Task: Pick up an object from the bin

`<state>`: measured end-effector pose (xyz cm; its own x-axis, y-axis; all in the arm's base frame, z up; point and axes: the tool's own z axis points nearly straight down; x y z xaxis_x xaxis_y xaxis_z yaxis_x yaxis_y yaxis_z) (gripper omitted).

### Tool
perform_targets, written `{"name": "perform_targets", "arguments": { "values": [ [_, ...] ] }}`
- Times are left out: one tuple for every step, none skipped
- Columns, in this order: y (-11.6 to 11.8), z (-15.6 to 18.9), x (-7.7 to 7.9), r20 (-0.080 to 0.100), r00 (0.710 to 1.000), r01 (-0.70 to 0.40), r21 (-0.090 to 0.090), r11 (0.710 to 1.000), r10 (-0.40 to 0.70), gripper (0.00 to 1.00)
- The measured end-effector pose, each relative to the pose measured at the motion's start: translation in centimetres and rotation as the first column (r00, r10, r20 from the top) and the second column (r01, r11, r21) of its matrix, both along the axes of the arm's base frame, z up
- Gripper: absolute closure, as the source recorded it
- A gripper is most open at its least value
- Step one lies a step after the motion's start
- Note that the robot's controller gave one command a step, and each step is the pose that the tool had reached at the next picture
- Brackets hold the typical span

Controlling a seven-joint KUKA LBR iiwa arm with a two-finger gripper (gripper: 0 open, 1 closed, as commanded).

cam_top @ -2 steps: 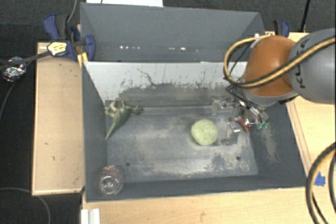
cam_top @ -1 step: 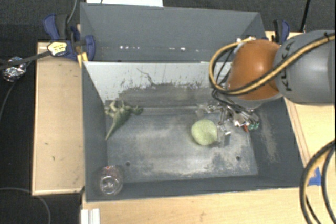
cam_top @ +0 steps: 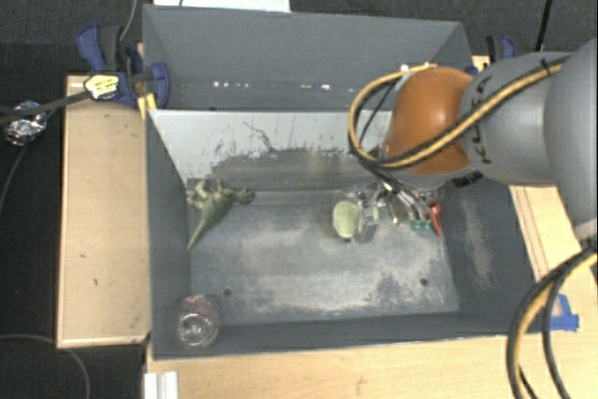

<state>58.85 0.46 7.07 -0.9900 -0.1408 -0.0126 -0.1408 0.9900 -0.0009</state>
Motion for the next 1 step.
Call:
{"name": "perform_targets", "arguments": {
  "values": [
    [0.00, 0.00, 0.00, 0.000, 1.000, -0.001, 0.000, 1.000, 0.001, 1.00]
  ]
}}
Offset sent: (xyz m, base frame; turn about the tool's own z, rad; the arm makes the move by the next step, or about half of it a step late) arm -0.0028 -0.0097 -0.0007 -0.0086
